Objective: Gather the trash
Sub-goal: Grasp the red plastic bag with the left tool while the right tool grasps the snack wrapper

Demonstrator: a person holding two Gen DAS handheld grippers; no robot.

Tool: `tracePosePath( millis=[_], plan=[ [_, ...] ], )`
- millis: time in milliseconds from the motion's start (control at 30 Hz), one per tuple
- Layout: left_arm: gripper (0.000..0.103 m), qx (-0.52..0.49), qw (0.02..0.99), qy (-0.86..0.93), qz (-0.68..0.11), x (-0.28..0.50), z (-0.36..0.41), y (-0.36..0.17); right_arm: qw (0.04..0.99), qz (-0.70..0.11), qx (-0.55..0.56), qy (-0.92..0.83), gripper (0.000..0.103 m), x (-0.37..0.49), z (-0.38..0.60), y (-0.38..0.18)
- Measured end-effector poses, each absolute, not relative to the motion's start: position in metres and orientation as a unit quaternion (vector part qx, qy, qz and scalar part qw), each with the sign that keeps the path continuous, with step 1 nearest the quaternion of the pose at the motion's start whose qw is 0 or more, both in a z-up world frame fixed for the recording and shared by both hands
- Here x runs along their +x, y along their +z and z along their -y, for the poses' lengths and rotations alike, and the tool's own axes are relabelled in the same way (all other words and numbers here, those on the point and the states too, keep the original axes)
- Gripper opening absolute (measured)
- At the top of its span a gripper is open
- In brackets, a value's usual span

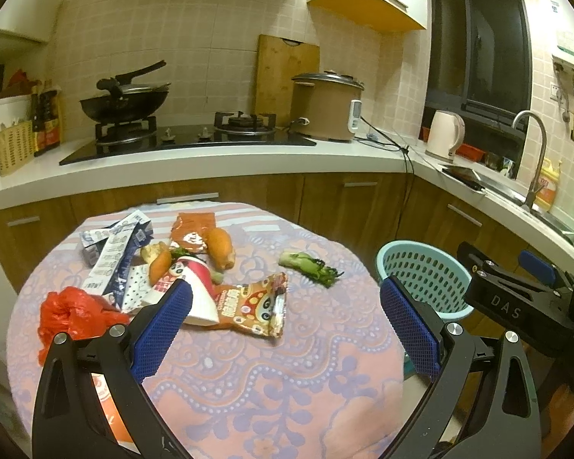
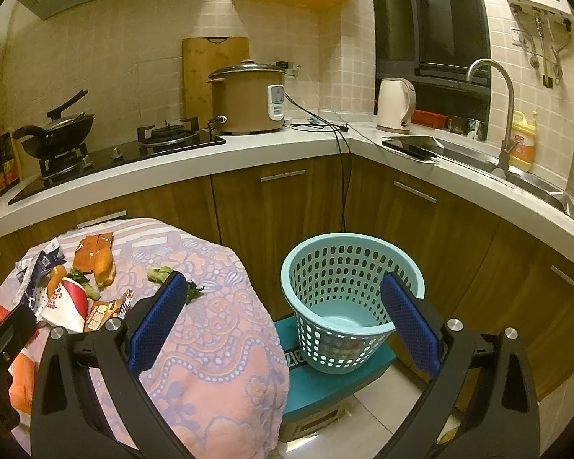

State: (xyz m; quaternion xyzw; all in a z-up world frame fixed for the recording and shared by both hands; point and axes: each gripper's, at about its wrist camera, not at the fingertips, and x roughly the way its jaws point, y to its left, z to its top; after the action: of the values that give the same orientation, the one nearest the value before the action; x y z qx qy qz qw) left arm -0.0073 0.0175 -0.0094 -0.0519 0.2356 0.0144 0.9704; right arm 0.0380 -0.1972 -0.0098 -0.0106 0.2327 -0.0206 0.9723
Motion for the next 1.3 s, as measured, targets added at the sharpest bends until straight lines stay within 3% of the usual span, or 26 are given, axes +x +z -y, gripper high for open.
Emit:
tracePosePath(
  millis=[400, 633, 733, 1300],
  plan=[
    [0.095, -0.072, 0.961, 0.126, -0.235, -0.032, -0.118, -0.003, 0.965, -0.252, -0.027, 0.068, 0.096, 0.049, 0.150, -0.020],
    [0.095, -0.100, 0.946, 0.146, -0.273, -0.044, -0.200, -0.016, 0.952, -0.274, -0.058, 0.121, 0.078, 0.055, 0.106, -0.033],
    [0.095, -0.116, 0.938, 0.124, -0.302, -0.044, -0.226, -0.031, 0.948, -0.279, -0.069, 0.133, 0.078, 0.056, 0.091, -0.038],
    [0.093, -0.125, 0.915, 0.025, -0.382, 0.012, -0.247, -0.087, 0.916, -0.341, -0.090, 0.191, 0.078, 0.089, 0.036, -0.077]
  ],
)
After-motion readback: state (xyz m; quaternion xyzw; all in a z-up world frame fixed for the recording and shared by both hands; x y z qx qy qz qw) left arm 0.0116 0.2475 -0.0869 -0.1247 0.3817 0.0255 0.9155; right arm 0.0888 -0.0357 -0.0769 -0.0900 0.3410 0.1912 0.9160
